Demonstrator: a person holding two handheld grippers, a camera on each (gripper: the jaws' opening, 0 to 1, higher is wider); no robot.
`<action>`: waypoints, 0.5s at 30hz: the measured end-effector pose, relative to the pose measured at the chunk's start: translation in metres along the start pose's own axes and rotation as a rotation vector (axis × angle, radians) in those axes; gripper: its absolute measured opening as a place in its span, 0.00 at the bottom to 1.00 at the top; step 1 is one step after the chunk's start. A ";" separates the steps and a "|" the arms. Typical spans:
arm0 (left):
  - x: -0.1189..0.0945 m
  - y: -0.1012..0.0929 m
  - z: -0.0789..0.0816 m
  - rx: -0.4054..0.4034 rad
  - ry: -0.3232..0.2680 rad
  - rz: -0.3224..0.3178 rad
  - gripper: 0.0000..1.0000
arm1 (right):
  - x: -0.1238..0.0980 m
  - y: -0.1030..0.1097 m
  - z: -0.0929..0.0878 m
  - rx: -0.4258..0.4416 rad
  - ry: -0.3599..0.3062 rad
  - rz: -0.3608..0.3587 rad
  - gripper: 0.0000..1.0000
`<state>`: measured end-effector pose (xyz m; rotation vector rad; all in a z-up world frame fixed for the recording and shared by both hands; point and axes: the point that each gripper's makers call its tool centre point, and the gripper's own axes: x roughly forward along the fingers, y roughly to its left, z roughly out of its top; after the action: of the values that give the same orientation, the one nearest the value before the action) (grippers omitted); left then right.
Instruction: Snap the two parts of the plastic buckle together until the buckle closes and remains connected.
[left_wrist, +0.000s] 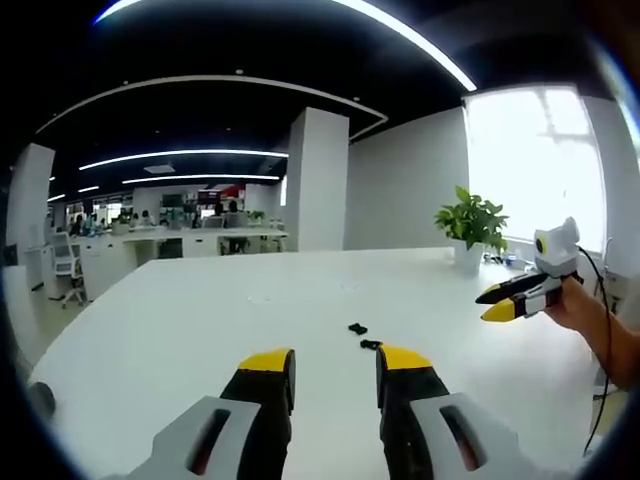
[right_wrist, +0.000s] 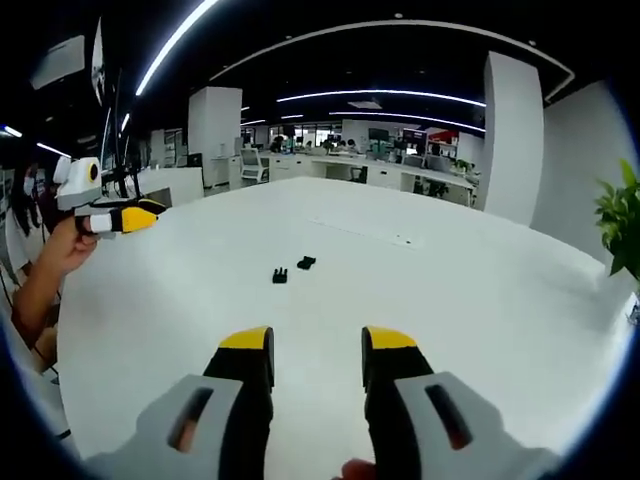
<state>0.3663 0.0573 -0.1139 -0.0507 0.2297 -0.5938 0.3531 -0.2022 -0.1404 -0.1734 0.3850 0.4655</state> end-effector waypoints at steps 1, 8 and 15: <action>0.001 0.000 0.000 0.000 0.001 -0.002 0.32 | 0.001 0.000 0.001 0.007 -0.002 0.004 0.35; 0.006 -0.001 -0.002 -0.008 0.022 -0.017 0.32 | 0.007 -0.002 0.002 0.014 0.001 0.012 0.35; 0.010 -0.002 -0.002 -0.009 0.033 -0.025 0.32 | 0.014 -0.001 0.004 0.018 0.006 0.022 0.35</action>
<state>0.3730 0.0501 -0.1172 -0.0521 0.2642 -0.6193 0.3663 -0.1970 -0.1423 -0.1533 0.3970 0.4832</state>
